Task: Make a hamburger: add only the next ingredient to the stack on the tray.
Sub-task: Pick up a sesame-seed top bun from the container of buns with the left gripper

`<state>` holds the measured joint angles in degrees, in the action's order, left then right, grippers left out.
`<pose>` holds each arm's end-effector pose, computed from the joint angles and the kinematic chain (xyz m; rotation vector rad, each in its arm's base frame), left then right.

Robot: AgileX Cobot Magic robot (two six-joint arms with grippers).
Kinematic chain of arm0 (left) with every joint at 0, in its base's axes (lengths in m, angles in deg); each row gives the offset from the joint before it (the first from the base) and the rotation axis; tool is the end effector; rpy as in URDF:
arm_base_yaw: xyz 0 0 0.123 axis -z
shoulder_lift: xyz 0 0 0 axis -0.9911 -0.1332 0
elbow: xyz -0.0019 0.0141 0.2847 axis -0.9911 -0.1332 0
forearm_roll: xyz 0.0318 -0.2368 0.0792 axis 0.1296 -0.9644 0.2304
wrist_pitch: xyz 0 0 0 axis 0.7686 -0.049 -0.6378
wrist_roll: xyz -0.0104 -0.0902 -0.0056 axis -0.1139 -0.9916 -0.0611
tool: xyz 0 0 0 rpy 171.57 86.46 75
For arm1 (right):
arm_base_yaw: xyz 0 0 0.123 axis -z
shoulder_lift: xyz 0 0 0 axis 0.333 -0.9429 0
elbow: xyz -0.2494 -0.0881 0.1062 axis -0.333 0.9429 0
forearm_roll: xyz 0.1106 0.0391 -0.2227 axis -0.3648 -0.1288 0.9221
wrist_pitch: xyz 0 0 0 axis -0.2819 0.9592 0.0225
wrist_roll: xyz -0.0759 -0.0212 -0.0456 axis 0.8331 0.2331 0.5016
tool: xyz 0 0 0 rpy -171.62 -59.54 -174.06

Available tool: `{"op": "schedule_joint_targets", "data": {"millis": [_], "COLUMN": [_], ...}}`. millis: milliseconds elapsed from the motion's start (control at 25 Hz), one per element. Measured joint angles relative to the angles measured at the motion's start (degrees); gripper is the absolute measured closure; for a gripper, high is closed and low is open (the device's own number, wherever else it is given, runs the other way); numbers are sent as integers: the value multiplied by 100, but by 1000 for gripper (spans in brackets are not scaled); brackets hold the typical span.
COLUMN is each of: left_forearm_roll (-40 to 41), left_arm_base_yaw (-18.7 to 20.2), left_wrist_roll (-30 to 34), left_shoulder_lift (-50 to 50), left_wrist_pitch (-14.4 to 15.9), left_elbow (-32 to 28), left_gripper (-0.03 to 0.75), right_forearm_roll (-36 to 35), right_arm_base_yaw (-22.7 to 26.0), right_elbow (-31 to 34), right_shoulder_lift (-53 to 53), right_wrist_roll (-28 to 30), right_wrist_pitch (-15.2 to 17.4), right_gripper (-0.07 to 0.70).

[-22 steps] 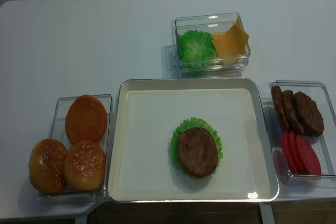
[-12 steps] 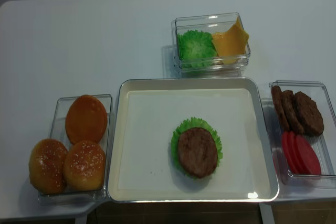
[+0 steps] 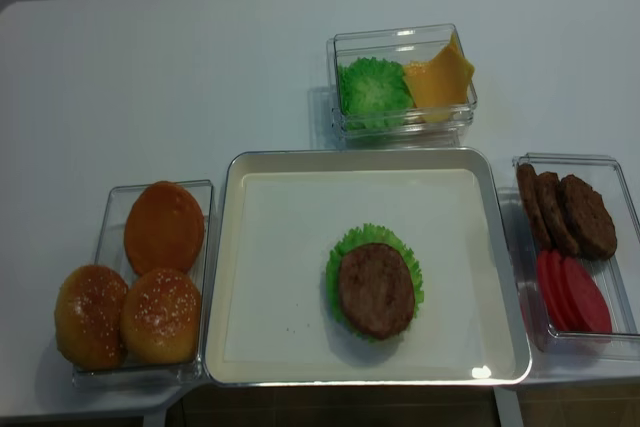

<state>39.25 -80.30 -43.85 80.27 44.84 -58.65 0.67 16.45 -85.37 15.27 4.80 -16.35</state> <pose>-0.0129 -0.0021 0.2707 -0.0255 2.1276 -0.0944 -0.0097 0.0034 0.2628 -0.0312 2.1450 0.1031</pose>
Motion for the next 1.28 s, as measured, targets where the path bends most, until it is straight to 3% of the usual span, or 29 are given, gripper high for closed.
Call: {"op": "schedule_joint_targets", "data": {"millis": [240,400,640,1080,1280], "left_forearm_roll": [0,-11,-11,-72,-219], "left_arm_base_yaw": [0,0,0,0,-131], "left_wrist_roll": [0,0,-152,-658,-1003], "left_shoulder_lift": [0,-182,-1404,-4258,-4891], "left_wrist_pitch": [-455,-520,-559,-939,-1102], "left_elbow": [325,572,967,1482,1604], "left_gripper": [293,293,293,293,293], "right_forearm_roll": [0,0,0,0,0], "right_arm_base_yaw": [0,0,0,0,0], "right_elbow": [0,0,0,0,0], "right_shoulder_lift": [0,0,0,0,0], "right_wrist_roll": [0,0,0,0,0], "right_wrist_pitch": [0,0,0,0,0], "right_gripper": [164,165,165,165,164]}}
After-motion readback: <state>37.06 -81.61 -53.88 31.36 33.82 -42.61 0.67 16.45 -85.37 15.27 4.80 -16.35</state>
